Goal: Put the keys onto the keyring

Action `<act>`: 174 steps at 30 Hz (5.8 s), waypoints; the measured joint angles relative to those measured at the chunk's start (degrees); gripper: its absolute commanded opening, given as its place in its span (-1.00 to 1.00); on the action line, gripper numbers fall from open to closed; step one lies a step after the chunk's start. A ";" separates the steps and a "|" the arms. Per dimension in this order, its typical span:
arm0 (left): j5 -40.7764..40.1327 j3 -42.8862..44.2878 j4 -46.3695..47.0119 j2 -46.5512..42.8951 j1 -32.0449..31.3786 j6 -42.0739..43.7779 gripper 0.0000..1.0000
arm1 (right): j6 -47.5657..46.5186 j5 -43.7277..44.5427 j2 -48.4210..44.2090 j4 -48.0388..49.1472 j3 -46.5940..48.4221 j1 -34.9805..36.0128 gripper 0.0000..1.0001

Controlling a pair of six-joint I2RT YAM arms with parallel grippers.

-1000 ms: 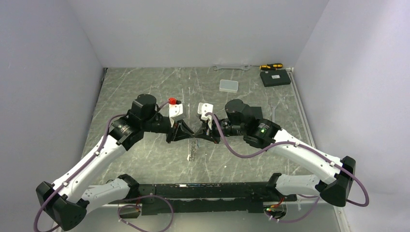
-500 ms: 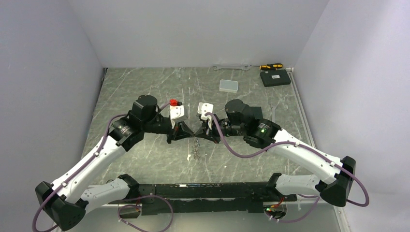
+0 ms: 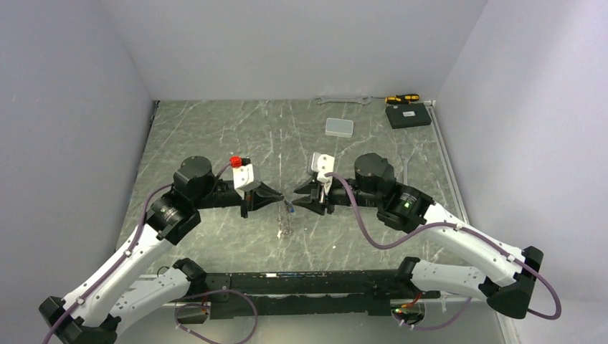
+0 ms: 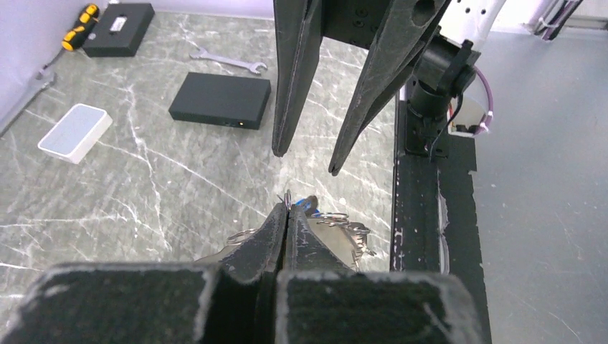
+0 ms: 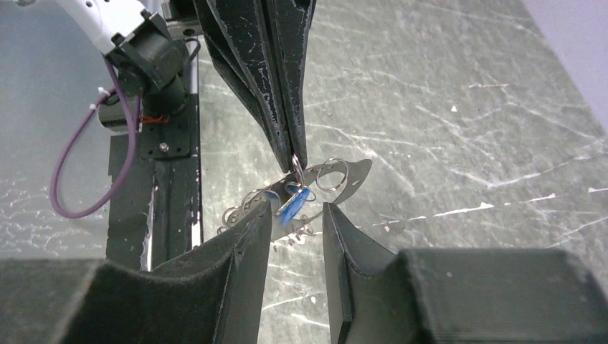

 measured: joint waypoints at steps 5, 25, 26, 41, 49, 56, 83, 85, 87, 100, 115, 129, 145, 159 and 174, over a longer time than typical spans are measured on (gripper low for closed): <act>-0.63 -3.32 5.75 -2.93 0.00 -3.82 -1.00 | 0.57 0.00 -0.55 1.42 -0.63 0.00 -0.34; -0.79 -13.97 28.85 -8.70 0.02 -18.16 -1.00 | 3.98 -6.80 3.93 6.80 -0.63 0.00 -0.24; -0.76 -14.29 29.70 -8.81 0.00 -18.71 -1.00 | 4.24 -7.17 4.09 7.26 -0.61 0.00 -0.24; -2.01 -21.88 48.26 -8.07 0.02 -27.91 -1.00 | 5.29 -8.09 5.75 9.84 -0.50 0.00 -0.19; -3.28 -22.05 49.24 -8.52 0.02 -27.85 -1.00 | 5.11 -7.02 0.42 7.87 -0.63 0.00 -0.09; -3.32 -22.05 49.31 -8.50 -0.02 -27.82 -1.00 | 4.63 -6.75 -2.47 7.37 -0.87 0.00 -0.14; -1.99 -22.01 50.90 -8.09 -0.02 -28.65 -1.00 | 4.46 -5.79 -0.79 11.72 -2.23 -0.66 -0.31; -1.97 -22.01 50.95 -8.09 -0.02 -28.79 -1.00 | 4.48 -5.81 -0.55 12.20 -2.23 -0.66 -0.35; -1.84 -22.01 50.99 -8.09 -0.02 -28.89 -1.00 | 4.66 -5.84 -0.35 12.81 -2.23 -0.68 -0.40; -1.88 -22.01 50.77 -8.37 0.09 -28.89 -1.00 | 4.90 -7.28 0.20 14.12 -2.23 -0.72 -0.53; -2.23 -22.01 50.56 -9.07 0.24 -28.76 -1.00 | 5.51 -8.57 0.22 14.78 -2.25 -1.05 -1.00; -2.03 -16.81 36.41 -10.19 0.20 -24.09 -0.45 | 4.07 -8.17 0.04 13.18 -2.56 -1.03 -1.00; -3.69 5.16 -2.45 -6.16 0.07 -2.27 -0.31 | 0.76 -3.37 1.11 4.55 -2.45 -1.09 -1.00; -0.02 14.93 -18.27 8.33 0.09 5.84 -0.43 | -1.62 -0.96 2.54 -1.42 0.46 0.26 -1.00; 4.33 15.63 -18.45 12.04 -0.90 6.58 -0.62 | -2.08 -0.92 2.93 -2.14 0.70 0.70 -1.00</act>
